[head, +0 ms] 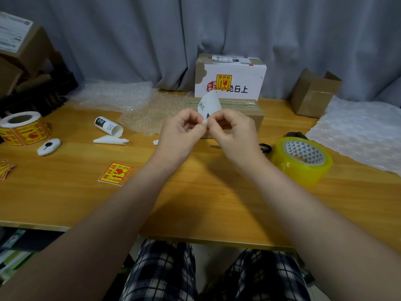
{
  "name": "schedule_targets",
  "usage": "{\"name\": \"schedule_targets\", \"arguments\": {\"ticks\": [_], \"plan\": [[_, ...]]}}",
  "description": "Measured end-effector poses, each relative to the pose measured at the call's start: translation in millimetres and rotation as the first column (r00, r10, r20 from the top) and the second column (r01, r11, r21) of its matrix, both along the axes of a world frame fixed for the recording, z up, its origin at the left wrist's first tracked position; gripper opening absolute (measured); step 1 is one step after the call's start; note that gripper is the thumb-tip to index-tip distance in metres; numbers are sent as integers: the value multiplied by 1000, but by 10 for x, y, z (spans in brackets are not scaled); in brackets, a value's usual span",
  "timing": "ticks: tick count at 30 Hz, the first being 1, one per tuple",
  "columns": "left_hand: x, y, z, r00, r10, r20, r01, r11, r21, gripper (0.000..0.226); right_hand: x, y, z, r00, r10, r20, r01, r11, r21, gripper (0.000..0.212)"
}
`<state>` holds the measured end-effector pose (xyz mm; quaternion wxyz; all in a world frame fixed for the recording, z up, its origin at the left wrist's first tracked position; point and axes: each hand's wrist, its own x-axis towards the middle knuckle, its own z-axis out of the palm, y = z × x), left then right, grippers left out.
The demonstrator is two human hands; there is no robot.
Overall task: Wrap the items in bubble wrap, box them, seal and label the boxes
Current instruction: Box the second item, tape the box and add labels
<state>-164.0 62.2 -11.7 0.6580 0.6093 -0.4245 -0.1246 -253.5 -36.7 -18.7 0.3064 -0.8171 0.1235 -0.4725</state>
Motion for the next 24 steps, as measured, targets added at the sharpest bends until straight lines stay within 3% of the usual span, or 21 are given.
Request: {"name": "schedule_targets", "arguments": {"ticks": [3, 12, 17, 22, 24], "plan": [[11, 5, -5, 1000, -11, -15, 11, 1000, 8, 13, 9, 24, 3, 998, 49, -26, -43, 978, 202, 8], [35, 18, -39, 998, -56, -10, 56, 998, 6, 10, 12, 65, 13, 997, 76, -31, -64, 957, 282, 15], [23, 51, -8, 999, -43, 10, 43, 999, 7, 15, 21, 35, 61, 997, 72, 17, -70, 840, 537, 20], [71, 70, -22, 999, -41, -16, 41, 998, 46, 11, -28, 30, 104, 977, 200, 73, -201, 758, 621, 24], [89, 73, -40, 999, -40, -7, 40, 998, 50, 12, -44, 8, 79, 977, 213, 13, -182, 802, 569, 28]]}}
